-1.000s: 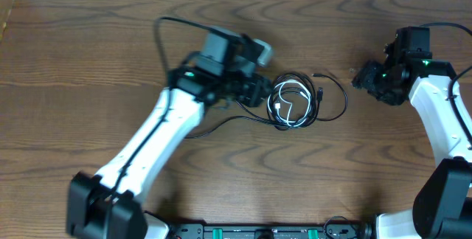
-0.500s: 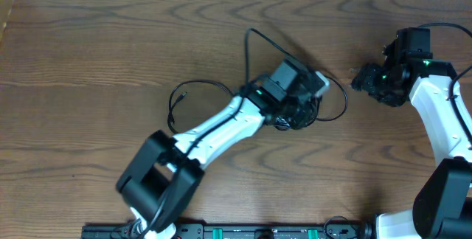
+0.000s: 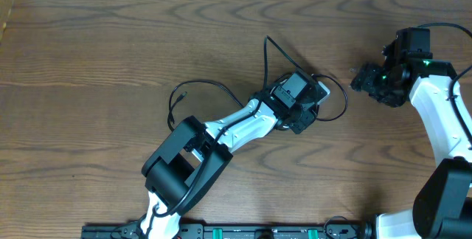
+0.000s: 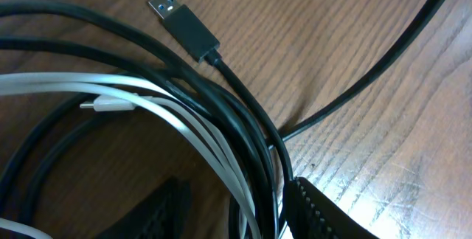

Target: Untangle cables

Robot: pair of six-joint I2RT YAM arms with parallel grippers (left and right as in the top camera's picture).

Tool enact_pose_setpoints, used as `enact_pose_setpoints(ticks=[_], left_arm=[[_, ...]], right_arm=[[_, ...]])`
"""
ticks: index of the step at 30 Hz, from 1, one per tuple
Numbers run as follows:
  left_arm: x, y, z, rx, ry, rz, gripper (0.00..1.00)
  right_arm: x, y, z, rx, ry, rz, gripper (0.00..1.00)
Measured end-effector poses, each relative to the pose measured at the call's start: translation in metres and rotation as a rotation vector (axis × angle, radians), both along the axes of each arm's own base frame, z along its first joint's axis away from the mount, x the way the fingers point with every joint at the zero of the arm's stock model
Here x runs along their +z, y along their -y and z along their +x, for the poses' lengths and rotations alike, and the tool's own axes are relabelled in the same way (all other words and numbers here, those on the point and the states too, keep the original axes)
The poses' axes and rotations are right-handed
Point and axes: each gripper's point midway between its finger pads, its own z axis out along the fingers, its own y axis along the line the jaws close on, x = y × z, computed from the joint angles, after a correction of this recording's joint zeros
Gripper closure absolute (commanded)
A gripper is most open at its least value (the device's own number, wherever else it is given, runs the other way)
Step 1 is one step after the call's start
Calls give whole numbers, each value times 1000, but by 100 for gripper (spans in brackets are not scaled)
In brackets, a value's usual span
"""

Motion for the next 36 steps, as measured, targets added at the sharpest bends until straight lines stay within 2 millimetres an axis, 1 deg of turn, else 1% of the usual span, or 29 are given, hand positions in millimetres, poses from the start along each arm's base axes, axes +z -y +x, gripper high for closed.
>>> enact_pose_setpoints(ticks=[2,3,5,16,24,33,35,36], left_arm=[[1,1,1,1,7,-5,56],[1,1,2,2,9,-6,59],[1,1,2,2,11,-5,61],[1,2,2,6,11,-6,68],[1,3,0,3,11,-6,71],[1,5,-1,-2,11,-5,72],[0,7,-4,-8,11,-3,73],[-2,8,-6,-12,10,0,76]], right_arm=[[0,0,0,0,0,0,32],[0,0,0,0,0,0,32],[0,0,0,0,0,0,32],[0,0,0,0,0,0,31],[0,0,0,0,0,0,31],[0,0,0,0,0,0,30],[0,0,0,0,0,0,30],[0,0,0,0,0,0,30]])
